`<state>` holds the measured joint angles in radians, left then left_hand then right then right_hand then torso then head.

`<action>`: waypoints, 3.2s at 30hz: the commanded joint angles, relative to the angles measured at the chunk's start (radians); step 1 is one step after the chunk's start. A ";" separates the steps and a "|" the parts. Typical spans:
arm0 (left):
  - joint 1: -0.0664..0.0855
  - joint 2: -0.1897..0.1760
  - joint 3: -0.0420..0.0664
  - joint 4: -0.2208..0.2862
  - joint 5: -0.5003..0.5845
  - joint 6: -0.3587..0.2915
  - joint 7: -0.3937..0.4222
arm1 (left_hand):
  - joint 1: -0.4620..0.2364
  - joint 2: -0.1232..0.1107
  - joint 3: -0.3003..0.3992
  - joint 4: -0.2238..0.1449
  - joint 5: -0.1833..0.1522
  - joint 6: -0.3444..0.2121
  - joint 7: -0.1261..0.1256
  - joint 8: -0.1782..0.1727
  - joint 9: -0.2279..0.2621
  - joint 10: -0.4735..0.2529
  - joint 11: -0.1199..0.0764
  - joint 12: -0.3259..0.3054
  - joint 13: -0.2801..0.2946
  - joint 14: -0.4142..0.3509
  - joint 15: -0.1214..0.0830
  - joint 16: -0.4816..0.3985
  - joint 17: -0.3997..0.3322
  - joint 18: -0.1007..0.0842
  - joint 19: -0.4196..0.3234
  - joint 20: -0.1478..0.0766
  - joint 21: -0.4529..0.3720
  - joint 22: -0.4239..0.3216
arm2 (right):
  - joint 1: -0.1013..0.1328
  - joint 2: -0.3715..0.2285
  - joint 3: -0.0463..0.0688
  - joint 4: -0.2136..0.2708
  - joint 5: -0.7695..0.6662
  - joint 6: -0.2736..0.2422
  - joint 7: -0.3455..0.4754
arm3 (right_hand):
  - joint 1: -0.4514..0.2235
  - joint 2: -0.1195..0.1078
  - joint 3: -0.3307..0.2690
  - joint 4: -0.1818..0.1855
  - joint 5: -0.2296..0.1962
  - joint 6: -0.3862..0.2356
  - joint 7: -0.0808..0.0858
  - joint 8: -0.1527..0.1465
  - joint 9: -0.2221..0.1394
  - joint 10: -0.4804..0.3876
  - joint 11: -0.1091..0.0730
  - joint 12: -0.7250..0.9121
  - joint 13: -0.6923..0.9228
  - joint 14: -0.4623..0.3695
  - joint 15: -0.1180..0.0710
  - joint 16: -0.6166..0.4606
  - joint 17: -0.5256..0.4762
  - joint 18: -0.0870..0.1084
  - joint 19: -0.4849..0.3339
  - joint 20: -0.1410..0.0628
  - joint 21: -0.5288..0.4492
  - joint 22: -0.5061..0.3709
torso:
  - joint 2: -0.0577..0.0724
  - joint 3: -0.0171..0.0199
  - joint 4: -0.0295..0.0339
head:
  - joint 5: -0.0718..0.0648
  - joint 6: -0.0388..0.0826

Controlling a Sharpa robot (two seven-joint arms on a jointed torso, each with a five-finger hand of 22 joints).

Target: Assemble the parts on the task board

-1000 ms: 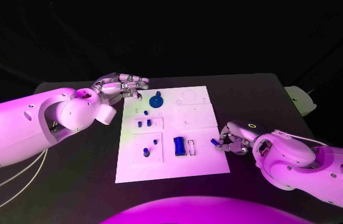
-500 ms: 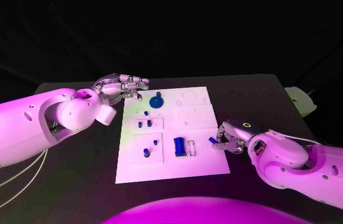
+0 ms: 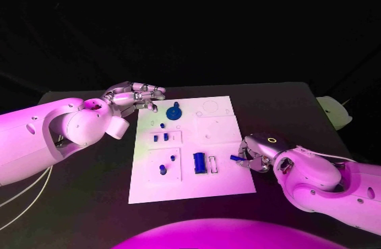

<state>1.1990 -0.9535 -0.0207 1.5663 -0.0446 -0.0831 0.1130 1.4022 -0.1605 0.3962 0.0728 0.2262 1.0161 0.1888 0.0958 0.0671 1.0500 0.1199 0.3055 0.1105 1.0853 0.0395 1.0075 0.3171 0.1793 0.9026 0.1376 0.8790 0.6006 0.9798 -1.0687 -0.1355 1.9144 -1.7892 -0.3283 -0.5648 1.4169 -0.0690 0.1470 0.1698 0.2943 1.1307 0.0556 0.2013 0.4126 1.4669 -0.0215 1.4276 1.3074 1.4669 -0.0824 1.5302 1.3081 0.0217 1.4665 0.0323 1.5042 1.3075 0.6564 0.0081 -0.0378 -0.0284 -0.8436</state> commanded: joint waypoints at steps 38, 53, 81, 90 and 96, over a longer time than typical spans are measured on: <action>0.000 0.000 0.000 0.011 0.004 0.032 -0.005 | 0.005 0.009 0.007 0.000 -0.003 -0.008 -0.001 0.002 0.001 -0.010 -0.001 0.003 -0.001 -0.003 0.005 0.002 0.000 0.005 0.009 0.001 -0.006 -0.002 | 0.001 0.102 -0.004 0.029 0.326 -0.116 -0.014 | -0.235 -0.057 0.152 -0.021 0.077 0.016 -0.006 0.001 0.009 0.053 -0.003 0.012 0.185 0.089 -0.002 0.006 0.193 -0.011 0.087 -0.007 0.016 0.249 | 0.000 0.0002 0.0000 | 0.004 -0.007; 0.000 -0.001 0.000 0.011 0.004 0.039 -0.011 | 0.006 0.009 0.007 0.000 -0.003 -0.009 -0.001 0.002 0.001 -0.012 0.000 0.003 -0.001 -0.004 0.005 0.001 0.000 0.005 0.010 0.001 -0.007 -0.003 | -0.001 0.123 -0.004 0.005 0.333 -0.077 -0.021 | -0.271 -0.056 0.140 0.006 0.077 0.022 -0.007 0.003 0.010 0.055 -0.004 0.016 0.188 0.089 -0.003 0.006 0.192 -0.010 0.086 -0.007 0.012 0.248 | 0.000 0.0007 -0.0007 | 0.005 -0.011; 0.001 -0.003 0.000 0.006 -0.006 0.049 -0.029 | 0.008 0.008 0.007 -0.002 -0.003 -0.014 0.000 0.001 0.001 -0.017 0.001 0.004 -0.002 -0.005 0.005 0.001 0.000 0.005 0.010 0.001 -0.008 -0.004 | -0.001 0.128 -0.004 0.006 0.334 -0.069 -0.020 | -0.384 -0.053 -0.010 0.113 0.127 0.027 -0.008 0.008 0.018 0.055 -0.004 0.017 0.189 0.089 -0.004 0.005 0.191 -0.009 0.084 -0.008 0.007 0.247 | 0.001 0.0009 -0.0005 | 0.001 -0.009; 0.001 -0.004 0.000 0.006 -0.008 0.051 -0.032 | 0.008 0.008 0.008 -0.002 -0.003 -0.015 0.001 0.000 0.000 -0.018 0.001 0.003 -0.002 -0.006 0.006 0.000 0.000 0.005 0.010 0.001 -0.009 -0.004 | -0.001 0.126 -0.004 0.012 0.337 -0.089 -0.019 | -0.394 -0.048 -0.036 0.119 0.122 0.027 -0.009 0.009 0.019 0.055 -0.004 0.017 0.189 0.089 -0.004 0.005 0.191 -0.009 0.084 -0.008 0.007 0.247 | 0.000 0.0004 -0.0007 | 0.000 -0.009; 0.001 -0.005 0.000 0.007 -0.008 0.050 -0.033 | 0.008 0.008 0.008 -0.002 -0.003 -0.015 0.001 0.000 0.000 -0.018 0.001 0.003 -0.002 -0.006 0.006 0.000 0.000 0.005 0.010 0.001 -0.009 -0.004 | -0.001 0.123 -0.004 0.015 0.333 -0.092 -0.018 | -0.396 -0.045 -0.041 0.120 0.122 0.027 -0.009 0.009 0.020 0.055 -0.004 0.017 0.189 0.089 -0.004 0.005 0.192 -0.009 0.084 -0.008 0.007 0.247 | 0.000 0.0009 -0.0007 | 0.000 -0.010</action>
<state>1.1991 -0.9583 -0.0207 1.5716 -0.0475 -0.0540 0.0793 1.4062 -0.1566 0.3988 0.0701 0.2262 1.0089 0.1889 0.0958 0.0671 1.0392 0.1235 0.3054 0.1097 1.0819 0.0429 1.0075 0.3171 0.1791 0.9061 0.1411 0.8750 0.5980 0.9796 -0.9449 -0.1392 1.9273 -1.4534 -0.4097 -0.5814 1.0304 -0.1119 0.1116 0.2898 0.4221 1.1508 0.0498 0.2085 0.4310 1.4670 -0.0213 1.4391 1.3079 1.4667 -0.0823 1.5300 1.3073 0.0217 1.4665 0.0323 1.5154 1.3074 0.6568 0.0087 -0.0383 -0.0277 -0.8528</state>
